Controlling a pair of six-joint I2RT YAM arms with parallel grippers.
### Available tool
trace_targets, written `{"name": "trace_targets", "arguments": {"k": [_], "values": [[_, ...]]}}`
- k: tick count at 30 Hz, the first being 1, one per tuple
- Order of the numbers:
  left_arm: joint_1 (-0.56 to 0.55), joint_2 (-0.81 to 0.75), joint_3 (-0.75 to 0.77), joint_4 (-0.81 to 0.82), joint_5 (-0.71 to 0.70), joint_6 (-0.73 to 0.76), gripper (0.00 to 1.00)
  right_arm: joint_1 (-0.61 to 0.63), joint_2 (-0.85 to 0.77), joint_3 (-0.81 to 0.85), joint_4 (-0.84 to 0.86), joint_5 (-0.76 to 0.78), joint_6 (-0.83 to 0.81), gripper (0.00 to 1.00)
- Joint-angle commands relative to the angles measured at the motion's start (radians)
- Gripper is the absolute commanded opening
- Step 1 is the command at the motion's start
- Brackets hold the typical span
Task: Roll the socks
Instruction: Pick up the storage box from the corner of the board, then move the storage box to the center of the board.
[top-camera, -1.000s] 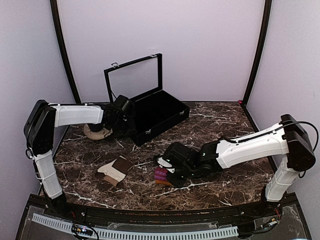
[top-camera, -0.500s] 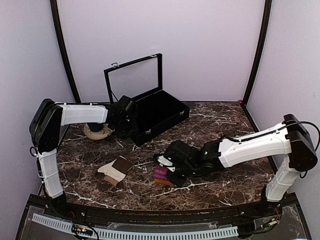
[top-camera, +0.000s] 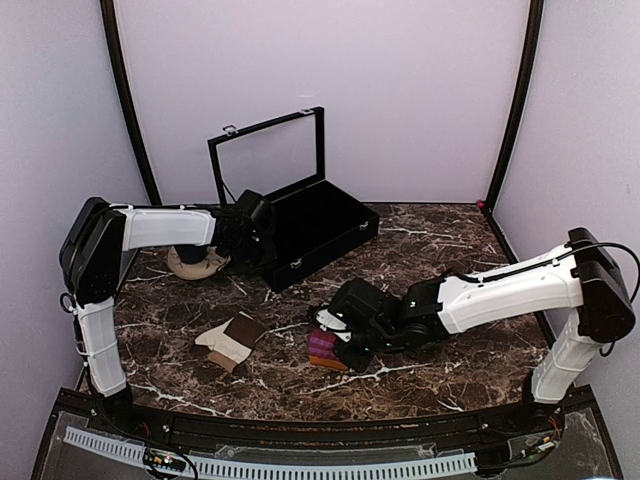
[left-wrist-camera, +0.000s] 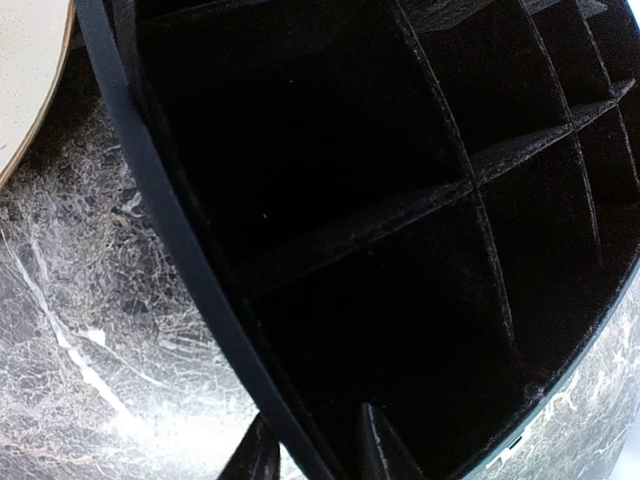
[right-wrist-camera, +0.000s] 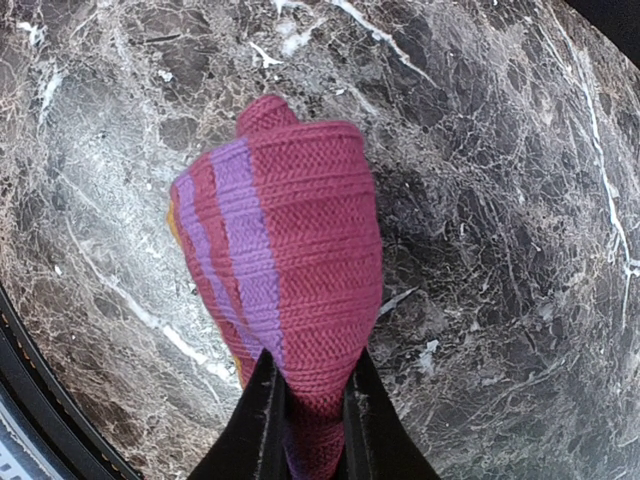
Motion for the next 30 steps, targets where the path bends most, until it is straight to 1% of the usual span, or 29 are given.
{"name": "trace_targets", "arguments": {"k": [1,9,16,17,19,30], "values": [[0.005,-0.012,-0.043,-0.016,0.066,0.048,0.16,-0.013,-0.038,0.005,0.017,-0.004,-0.006,0.0],[-0.01,-0.043,-0.088,-0.003,0.098,0.071,0.1,-0.036,-0.044,0.04,-0.001,0.015,-0.01,0.0],[-0.024,-0.058,-0.117,0.014,0.128,0.101,0.09,-0.077,-0.049,0.091,-0.025,0.039,-0.029,0.0],[-0.024,-0.059,-0.118,0.014,0.131,0.106,0.08,-0.085,-0.051,0.115,-0.029,0.043,-0.035,0.0],[-0.059,-0.059,-0.117,0.013,0.136,0.115,0.08,-0.106,-0.051,0.143,-0.041,0.051,-0.047,0.0],[-0.111,-0.062,-0.119,0.005,0.158,0.136,0.07,-0.234,-0.004,0.311,-0.072,0.073,-0.134,0.0]]}}
